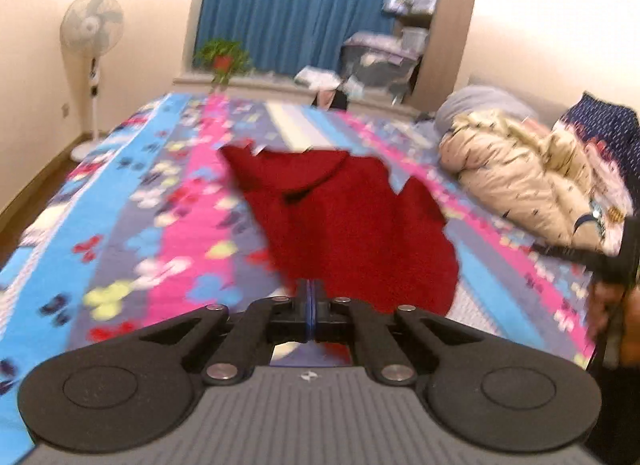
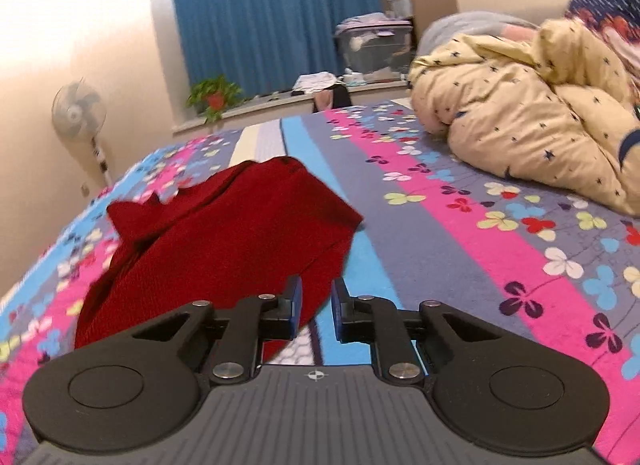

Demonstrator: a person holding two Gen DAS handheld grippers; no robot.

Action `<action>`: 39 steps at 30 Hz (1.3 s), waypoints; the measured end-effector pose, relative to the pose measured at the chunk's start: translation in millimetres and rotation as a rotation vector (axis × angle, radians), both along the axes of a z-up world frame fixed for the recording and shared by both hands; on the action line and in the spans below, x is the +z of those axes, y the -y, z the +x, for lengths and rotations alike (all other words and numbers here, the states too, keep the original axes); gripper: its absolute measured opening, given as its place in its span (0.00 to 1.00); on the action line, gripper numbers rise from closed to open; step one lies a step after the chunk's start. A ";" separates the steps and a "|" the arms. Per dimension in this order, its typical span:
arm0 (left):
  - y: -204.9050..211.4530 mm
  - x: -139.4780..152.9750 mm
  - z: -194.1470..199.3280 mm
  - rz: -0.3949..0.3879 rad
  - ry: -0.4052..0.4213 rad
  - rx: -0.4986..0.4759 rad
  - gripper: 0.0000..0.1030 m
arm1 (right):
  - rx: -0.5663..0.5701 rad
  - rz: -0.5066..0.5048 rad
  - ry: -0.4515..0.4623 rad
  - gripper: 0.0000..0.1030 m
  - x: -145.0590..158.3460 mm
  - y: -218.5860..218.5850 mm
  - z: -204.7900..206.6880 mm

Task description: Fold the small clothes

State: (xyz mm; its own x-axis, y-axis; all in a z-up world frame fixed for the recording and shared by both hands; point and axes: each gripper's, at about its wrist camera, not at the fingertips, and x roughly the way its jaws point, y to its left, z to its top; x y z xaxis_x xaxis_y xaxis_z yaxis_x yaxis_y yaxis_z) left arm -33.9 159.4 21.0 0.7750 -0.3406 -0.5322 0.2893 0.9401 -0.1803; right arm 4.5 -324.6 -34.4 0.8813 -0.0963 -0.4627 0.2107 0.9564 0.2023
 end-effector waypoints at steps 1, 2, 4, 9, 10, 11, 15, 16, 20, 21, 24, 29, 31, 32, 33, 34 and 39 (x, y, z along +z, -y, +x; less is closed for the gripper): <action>-9.2 -5.3 2.1 0.010 -0.018 0.013 0.00 | -0.008 0.018 -0.005 0.16 -0.5 5.6 2.6; -17.4 -11.4 4.7 0.012 -0.041 0.035 0.00 | -0.011 0.035 -0.013 0.17 -2.0 10.5 6.4; -23.5 -20.6 15.0 -0.022 -0.092 0.063 0.01 | -0.006 0.076 -0.046 0.18 -5.9 16.4 19.4; -3.0 -31.0 50.3 -0.036 -0.166 0.054 0.11 | 0.042 -0.001 -0.077 0.28 -7.1 13.6 55.0; 4.2 -32.8 58.3 -0.037 -0.180 0.051 0.17 | 0.043 -0.016 -0.075 0.30 -7.8 14.8 59.8; 11.2 -36.8 65.7 -0.044 -0.200 0.048 0.22 | 0.038 -0.020 -0.078 0.30 -9.7 19.3 67.5; 40.3 -68.3 104.8 -0.053 -0.318 0.033 0.44 | -0.010 0.019 -0.097 0.30 -20.0 44.9 94.8; 46.0 -75.5 112.0 -0.059 -0.356 0.030 0.47 | -0.019 0.027 -0.097 0.30 -22.6 51.0 102.4; 58.2 -102.6 132.7 -0.085 -0.485 0.036 0.58 | -0.035 0.018 -0.092 0.42 -35.7 68.7 134.1; 59.3 -107.5 135.9 -0.087 -0.504 0.040 0.60 | -0.045 0.020 -0.095 0.47 -40.0 73.3 143.6; 58.3 -120.4 143.4 -0.079 -0.531 0.067 0.67 | -0.043 0.057 -0.085 0.55 -52.5 86.3 170.9; 59.7 -133.2 157.0 -0.064 -0.560 0.097 0.67 | 0.004 0.033 -0.072 0.73 -76.8 89.3 219.9; 61.8 -138.2 162.6 -0.055 -0.562 0.102 0.67 | 0.012 0.022 -0.071 0.82 -88.3 88.5 239.5; 61.9 -139.7 165.3 -0.056 -0.558 0.103 0.68 | 0.011 0.015 -0.067 0.84 -94.2 88.4 248.2; 63.4 -141.1 167.8 -0.060 -0.550 0.104 0.69 | 0.017 0.013 -0.065 0.85 -100.8 88.7 257.6; 64.2 -141.1 170.3 -0.065 -0.541 0.106 0.71 | 0.029 0.016 -0.067 0.85 -106.3 89.1 265.7; 75.5 -143.8 178.7 -0.066 -0.486 0.114 0.71 | 0.134 0.079 -0.056 0.85 -122.0 91.7 301.1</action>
State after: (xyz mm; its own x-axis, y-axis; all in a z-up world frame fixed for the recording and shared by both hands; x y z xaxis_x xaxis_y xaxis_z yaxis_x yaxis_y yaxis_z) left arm 144.8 83.9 -122.8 0.4774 -0.3134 -0.8209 0.0540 0.9429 -0.3286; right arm 305.6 -416.3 -156.4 0.8563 0.0591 -0.5130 0.0953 0.9583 0.2695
